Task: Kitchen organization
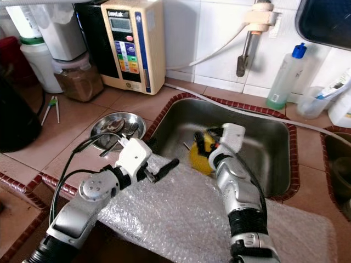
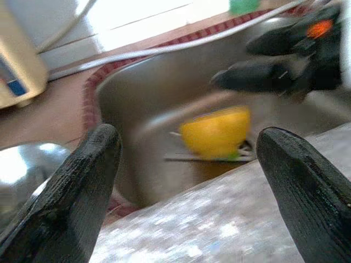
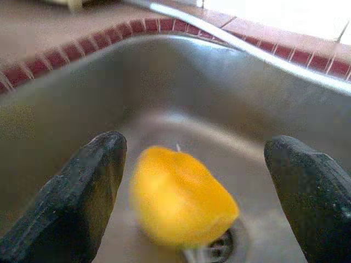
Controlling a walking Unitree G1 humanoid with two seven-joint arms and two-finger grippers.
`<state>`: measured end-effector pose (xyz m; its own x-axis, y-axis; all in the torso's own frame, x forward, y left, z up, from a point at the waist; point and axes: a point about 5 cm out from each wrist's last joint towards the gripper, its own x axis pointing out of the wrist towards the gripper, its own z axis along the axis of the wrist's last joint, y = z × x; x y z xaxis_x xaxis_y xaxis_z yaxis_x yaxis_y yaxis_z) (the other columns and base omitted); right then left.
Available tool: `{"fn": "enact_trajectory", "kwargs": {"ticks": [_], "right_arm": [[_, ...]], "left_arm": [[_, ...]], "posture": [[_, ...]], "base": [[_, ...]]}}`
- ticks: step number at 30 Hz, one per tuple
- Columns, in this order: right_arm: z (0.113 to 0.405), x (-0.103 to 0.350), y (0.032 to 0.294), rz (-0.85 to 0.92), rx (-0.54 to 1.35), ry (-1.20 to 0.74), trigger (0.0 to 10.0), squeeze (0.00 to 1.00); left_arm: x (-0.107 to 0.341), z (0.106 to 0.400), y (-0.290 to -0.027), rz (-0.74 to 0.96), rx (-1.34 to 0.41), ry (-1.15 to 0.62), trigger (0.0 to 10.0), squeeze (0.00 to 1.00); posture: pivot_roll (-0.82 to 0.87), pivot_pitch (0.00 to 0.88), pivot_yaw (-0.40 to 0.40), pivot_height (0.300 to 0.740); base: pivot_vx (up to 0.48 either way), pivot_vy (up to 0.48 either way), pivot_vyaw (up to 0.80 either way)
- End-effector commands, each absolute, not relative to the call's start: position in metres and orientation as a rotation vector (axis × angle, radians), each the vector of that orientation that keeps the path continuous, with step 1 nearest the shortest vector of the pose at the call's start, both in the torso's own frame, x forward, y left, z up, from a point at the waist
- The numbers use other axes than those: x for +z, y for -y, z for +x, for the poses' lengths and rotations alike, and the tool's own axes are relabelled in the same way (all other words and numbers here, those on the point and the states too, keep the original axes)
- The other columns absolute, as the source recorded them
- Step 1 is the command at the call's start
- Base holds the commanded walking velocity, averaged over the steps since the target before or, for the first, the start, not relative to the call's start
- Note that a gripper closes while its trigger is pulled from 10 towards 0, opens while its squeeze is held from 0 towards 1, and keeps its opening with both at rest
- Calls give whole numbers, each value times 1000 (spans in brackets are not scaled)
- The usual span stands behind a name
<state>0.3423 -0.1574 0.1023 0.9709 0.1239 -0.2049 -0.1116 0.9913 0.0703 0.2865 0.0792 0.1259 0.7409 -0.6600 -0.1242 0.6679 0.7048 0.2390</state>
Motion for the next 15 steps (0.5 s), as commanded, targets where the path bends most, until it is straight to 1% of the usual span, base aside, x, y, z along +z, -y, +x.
{"fn": "enact_trajectory", "kwargs": {"ticks": [1,3,4,5,6,8,10,11,12,13,14,15], "right_arm": [[342,104,154,287,136,-217,10000,1000],[341,108,156,242,154,-204,10000,1000],[341,107,157,130,153,-199,10000,1000],[341,109,159,87,137,-170,10000,1000],[341,114,160,112,117,-127,10000,0],[341,118,159,124,115,-104,10000,0],[341,118,159,125,115,-97,10000,0],[339,124,153,150,145,-70,10000,0],[339,124,153,150,145,-70,10000,0],[338,127,149,159,163,-58,10000,0],[334,131,140,166,206,-36,10000,0],[332,132,136,158,229,-27,10000,0]], "left_arm": [[126,287,-78,285,-737,-23,10000,1000],[126,287,-78,286,-733,-22,10000,1000],[126,287,-78,287,-728,-20,10000,1000],[128,290,-81,302,-693,-4,10000,1000],[132,296,-87,327,-608,22,10000,1000],[135,300,-91,326,-557,34,10000,1000],[136,302,-93,324,-543,38,10000,1000],[141,310,-104,344,-448,56,10000,0],[141,310,-104,344,-448,56,10000,0],[144,313,-108,353,-409,62,10000,0],[148,320,-118,342,-341,62,10000,0],[148,322,-122,325,-321,54,10000,0]], "posture": [[-31,0,47,740],[-31,0,47,740],[-33,0,47,740],[-33,0,47,740],[-33,0,47,740],[-33,0,47,740],[-33,0,47,740],[-33,0,47,740],[-33,0,47,740],[-33,0,47,740],[-38,0,48,740],[-40,0,49,740]], "base": [[0,0,0],[0,0,0],[0,0,0],[0,0,0],[0,0,0],[0,0,0],[0,0,0],[0,0,0],[0,0,0],[0,0,0],[0,0,0],[0,0,0]]}}
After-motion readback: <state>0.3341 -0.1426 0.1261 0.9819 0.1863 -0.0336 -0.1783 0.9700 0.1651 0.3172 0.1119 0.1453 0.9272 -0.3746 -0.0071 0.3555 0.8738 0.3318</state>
